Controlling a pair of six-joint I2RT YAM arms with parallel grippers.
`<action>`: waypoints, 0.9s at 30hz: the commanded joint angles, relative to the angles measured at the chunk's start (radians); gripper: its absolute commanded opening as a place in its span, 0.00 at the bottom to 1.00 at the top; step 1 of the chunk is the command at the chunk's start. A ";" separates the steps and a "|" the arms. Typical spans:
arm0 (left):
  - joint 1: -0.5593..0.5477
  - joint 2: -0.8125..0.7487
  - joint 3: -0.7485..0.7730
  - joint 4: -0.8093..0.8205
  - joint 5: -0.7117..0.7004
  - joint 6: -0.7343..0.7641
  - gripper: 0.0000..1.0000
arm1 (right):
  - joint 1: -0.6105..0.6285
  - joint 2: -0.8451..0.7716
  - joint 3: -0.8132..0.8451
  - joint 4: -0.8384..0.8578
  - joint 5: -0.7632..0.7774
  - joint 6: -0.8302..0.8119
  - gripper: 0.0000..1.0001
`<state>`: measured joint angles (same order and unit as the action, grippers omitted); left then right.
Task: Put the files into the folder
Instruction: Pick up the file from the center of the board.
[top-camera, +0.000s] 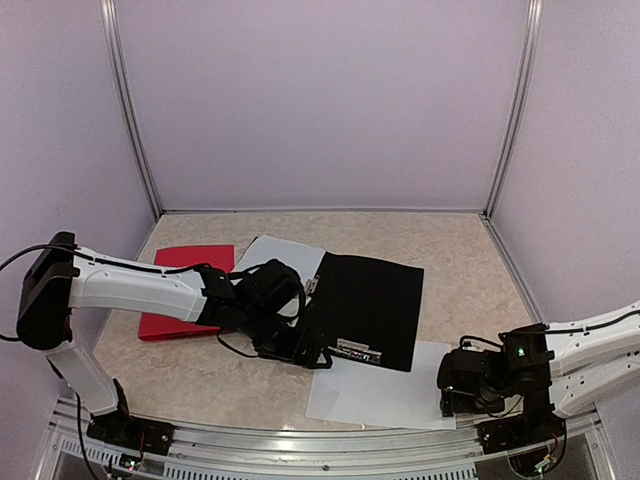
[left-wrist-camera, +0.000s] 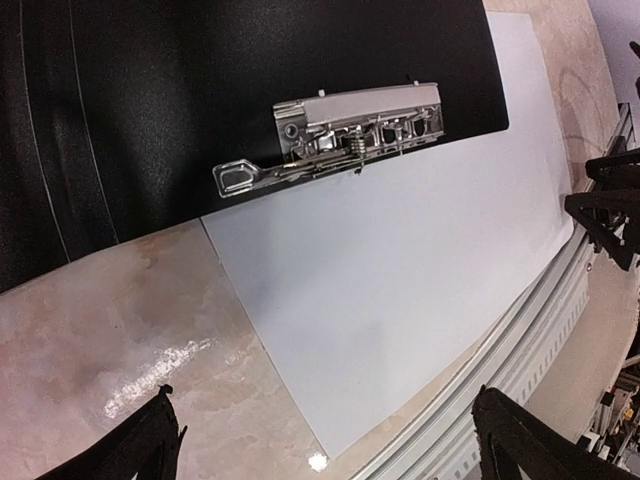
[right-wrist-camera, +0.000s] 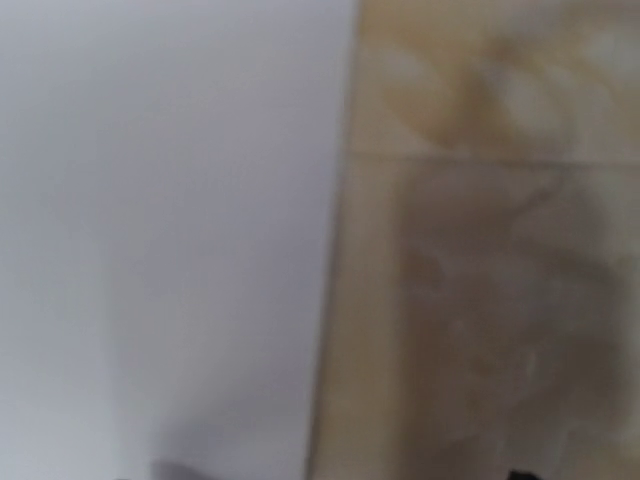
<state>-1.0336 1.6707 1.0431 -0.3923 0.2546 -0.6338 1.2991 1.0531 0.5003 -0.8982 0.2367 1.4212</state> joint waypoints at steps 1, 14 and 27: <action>-0.001 0.049 0.035 0.016 0.049 0.005 0.99 | -0.008 -0.005 -0.046 0.079 -0.036 0.025 0.77; 0.025 0.120 0.011 0.089 0.170 -0.022 0.91 | -0.019 0.108 -0.071 0.290 -0.058 -0.019 0.73; 0.032 0.204 -0.005 0.076 0.236 -0.044 0.87 | -0.018 0.156 -0.071 0.383 -0.060 -0.011 0.68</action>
<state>-1.0008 1.8309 1.0557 -0.3088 0.4587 -0.6712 1.2861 1.1683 0.4786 -0.5247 0.2474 1.3849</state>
